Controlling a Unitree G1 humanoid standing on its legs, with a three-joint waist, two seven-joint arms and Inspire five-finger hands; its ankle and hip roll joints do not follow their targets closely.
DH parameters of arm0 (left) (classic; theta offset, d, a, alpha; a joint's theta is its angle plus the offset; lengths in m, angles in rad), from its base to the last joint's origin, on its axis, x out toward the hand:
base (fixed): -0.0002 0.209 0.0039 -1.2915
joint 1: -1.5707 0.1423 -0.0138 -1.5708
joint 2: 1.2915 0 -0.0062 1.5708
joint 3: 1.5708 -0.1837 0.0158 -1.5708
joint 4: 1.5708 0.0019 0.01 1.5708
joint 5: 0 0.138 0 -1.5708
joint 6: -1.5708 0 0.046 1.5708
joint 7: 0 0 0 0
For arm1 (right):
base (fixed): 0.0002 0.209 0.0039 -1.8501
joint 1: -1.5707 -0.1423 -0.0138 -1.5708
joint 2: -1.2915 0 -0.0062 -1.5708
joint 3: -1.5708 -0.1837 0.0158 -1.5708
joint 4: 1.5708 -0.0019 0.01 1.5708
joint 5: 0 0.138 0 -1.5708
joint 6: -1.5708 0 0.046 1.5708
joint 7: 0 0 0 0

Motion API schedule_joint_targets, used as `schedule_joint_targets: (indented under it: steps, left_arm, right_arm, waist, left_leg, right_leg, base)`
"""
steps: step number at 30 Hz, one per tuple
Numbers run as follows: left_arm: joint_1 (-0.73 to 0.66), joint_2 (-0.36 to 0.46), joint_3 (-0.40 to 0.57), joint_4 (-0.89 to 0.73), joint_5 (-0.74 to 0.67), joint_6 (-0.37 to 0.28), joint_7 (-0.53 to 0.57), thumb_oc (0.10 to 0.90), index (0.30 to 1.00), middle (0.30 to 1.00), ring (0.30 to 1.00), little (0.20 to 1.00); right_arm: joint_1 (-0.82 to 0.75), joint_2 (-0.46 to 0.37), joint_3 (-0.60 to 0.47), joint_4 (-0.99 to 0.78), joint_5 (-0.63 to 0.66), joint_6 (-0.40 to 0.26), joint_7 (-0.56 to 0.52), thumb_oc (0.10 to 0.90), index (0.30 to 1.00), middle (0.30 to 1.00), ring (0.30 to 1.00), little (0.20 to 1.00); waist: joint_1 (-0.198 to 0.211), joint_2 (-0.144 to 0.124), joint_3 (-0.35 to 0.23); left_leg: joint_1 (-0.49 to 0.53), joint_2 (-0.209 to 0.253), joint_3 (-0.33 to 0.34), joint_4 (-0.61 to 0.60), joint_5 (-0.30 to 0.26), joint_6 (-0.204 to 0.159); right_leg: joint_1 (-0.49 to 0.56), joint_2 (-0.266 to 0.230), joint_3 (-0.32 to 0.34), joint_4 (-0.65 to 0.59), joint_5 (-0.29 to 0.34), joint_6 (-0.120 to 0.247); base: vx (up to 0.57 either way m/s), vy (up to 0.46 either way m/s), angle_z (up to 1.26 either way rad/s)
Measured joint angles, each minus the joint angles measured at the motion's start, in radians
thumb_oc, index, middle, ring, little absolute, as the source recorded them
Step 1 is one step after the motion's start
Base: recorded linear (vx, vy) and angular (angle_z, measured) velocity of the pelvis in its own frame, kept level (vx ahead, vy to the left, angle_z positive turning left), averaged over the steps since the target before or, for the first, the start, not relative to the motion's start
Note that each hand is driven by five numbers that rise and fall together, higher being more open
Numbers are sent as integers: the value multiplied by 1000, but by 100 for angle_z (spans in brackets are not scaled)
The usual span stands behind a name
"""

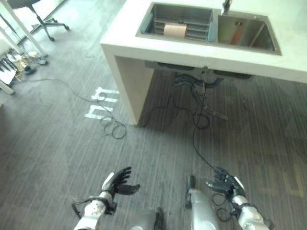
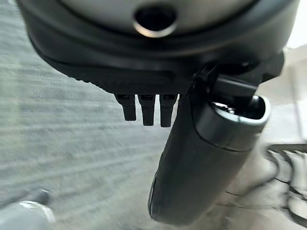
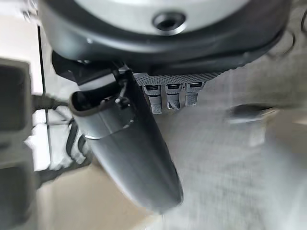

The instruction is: Place the dishes in the dishwasher.

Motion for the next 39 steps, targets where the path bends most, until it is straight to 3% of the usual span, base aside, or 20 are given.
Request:
schedule_joint_targets:
  steps: [2,4,5,7,8,10,11,12,13,15,17,19,21,23,24,26,30,32,38,39]
  left_arm:
    - [80,-35,0,-4,0,3,5,800,900,900,900,900]
    - [97,-51,3,-1,0,6,17,800,900,900,900,900]
    - [94,-62,3,3,0,8,17,800,900,900,900,900]
    - [86,-84,2,6,0,10,16,800,900,900,900,900]
    - [75,-110,11,17,-1,9,17,800,900,900,900,900]
    - [69,-132,21,53,-2,3,15,800,900,900,900,900]
    - [70,-127,20,61,-3,0,13,800,900,900,900,900]
    - [61,-119,20,60,-6,-2,15,800,900,900,900,900]
    - [49,-113,20,64,-10,-2,16,800,900,900,900,900]
    - [47,-112,20,72,-16,-4,18,800,900,900,900,900]
    - [44,-111,19,76,-18,-5,18,800,900,900,900,900]
    - [44,-112,0,76,-18,-14,18,800,900,900,900,900]
    - [46,-116,0,96,-17,-27,19,800,900,900,900,900]
    - [73,-116,-2,104,-4,-25,21,800,900,900,900,900]
    - [65,-104,-8,125,6,-24,27,800,900,900,900,900]
    - [41,-88,-1,154,9,-30,37,800,900,900,900,900]
    - [15,-74,-1,250,12,-29,62,800,900,900,900,900]
    - [14,-74,-7,254,11,-38,64,800,900,900,900,900]
    - [5,-77,-19,280,8,-47,59,800,900,900,900,900]
    - [-10,-84,-35,301,11,-43,60,800,900,900,900,900]
  right_arm:
    - [6,-10,4,-14,-19,20,24,800,900,900,900,900]
    - [8,-16,11,-14,-20,29,26,800,900,900,900,900]
    - [4,-25,12,-13,-20,31,27,800,900,900,900,900]
    - [-13,-57,20,-14,-35,33,27,800,900,900,900,900]
    - [-35,-87,24,-11,-60,31,35,800,900,900,900,900]
    - [-46,-103,22,-12,-60,25,42,800,900,900,900,900]
    - [-39,-105,19,-13,-61,17,48,800,900,900,900,900]
    - [-43,-101,10,-10,-61,18,47,800,900,900,900,900]
    - [-47,-94,7,-9,-61,18,47,800,900,900,900,900]
    - [-40,-83,11,-6,-70,18,57,800,900,900,900,900]
    - [-27,-79,18,-3,-82,18,56,800,900,900,900,900]
    - [-30,-79,36,29,-87,19,51,800,900,900,900,900]
    - [-64,-63,52,137,-98,24,53,800,900,900,900,900]
    - [-35,-67,49,154,-97,27,54,800,900,900,900,900]
    - [-29,-49,41,186,-95,28,48,800,900,900,900,900]
    - [-39,-16,32,244,-94,27,65,800,900,900,900,900]
    - [-65,50,22,316,-94,29,78,800,900,900,900,900]
    - [-72,52,22,336,-94,28,81,800,900,900,900,900]
    - [-67,62,-35,420,-35,31,57,800,900,900,900,900]
    - [-63,48,-41,417,-31,30,53,800,900,900,900,900]
  waist:
    - [-10,46,-3]
    - [-8,55,-15]
    - [-11,63,-16]
    - [9,74,-26]
    - [23,67,-26]
    - [22,41,-36]
    - [26,39,-71]
    - [37,49,-75]
    - [52,44,-73]
    - [68,30,-66]
    - [66,20,-64]
    - [64,17,-64]
    - [96,35,-62]
    - [91,71,-71]
    - [78,59,-72]
    - [79,32,-79]
    - [79,35,-79]
    - [75,37,-79]
    - [71,38,-81]
    - [64,53,-79]
  left_leg:
    - [146,15,18,-129,3,-10]
    - [218,20,0,-183,10,-27]
    - [229,23,-7,-180,17,-38]
    - [239,25,0,-171,85,-134]
    - [216,1,2,-84,198,-138]
    - [113,-3,12,156,345,-154]
    - [13,33,60,317,357,-151]
    - [-59,68,69,360,296,-142]
    - [-99,50,41,283,240,-132]
    - [-124,13,7,50,219,-101]
    - [-151,45,41,-124,244,-72]
    - [-169,56,-22,-287,270,-81]
    - [-201,87,-149,-290,318,-98]
    - [-145,121,-92,-287,390,-69]
    - [-125,98,-92,-290,417,-45]
    - [-115,48,-78,-322,390,-18]
    - [-66,31,-44,-323,357,39]
    - [-65,31,-34,-317,346,37]
    - [-107,56,-22,-211,281,34]
    - [-129,63,-17,-159,246,63]
  right_leg:
    - [50,82,-20,39,30,-48]
    - [153,156,-25,27,24,-82]
    - [173,175,2,5,81,-92]
    - [193,170,-8,28,74,-118]
    - [205,148,-18,76,56,-146]
    - [259,110,-29,73,-1,-200]
    - [312,119,-20,1,-50,-121]
    - [326,145,-23,-11,-59,-135]
    - [352,159,-7,-27,-67,-134]
    - [405,170,-3,-59,-67,-132]
    - [453,184,-24,-81,-86,-119]
    - [473,194,-18,-91,-102,-97]
    - [490,218,20,-100,-115,-78]
    - [535,229,26,-86,-157,-43]
    - [521,202,24,-20,-203,-18]
    - [485,142,28,18,-251,-2]
    - [465,114,19,29,-250,8]
    - [456,113,16,12,-189,21]
    - [508,143,-2,-84,-120,40]
    - [354,133,21,231,-99,45]
  base:
    - [495,-421,-53]
    - [260,-193,4]
    - [259,-203,10]
    - [248,-235,-14]
    - [222,-269,-21]
    - [178,-186,-3]
    - [232,-106,-3]
    - [274,-103,-16]
    - [237,-82,-34]
    - [205,-17,-31]
    - [225,124,-5]
    - [273,185,-3]
    - [231,179,-48]
    - [158,149,-25]
    - [187,149,12]
    - [186,138,3]
    - [94,112,-16]
    - [33,130,-14]
    - [63,154,-11]
    - [141,115,-10]
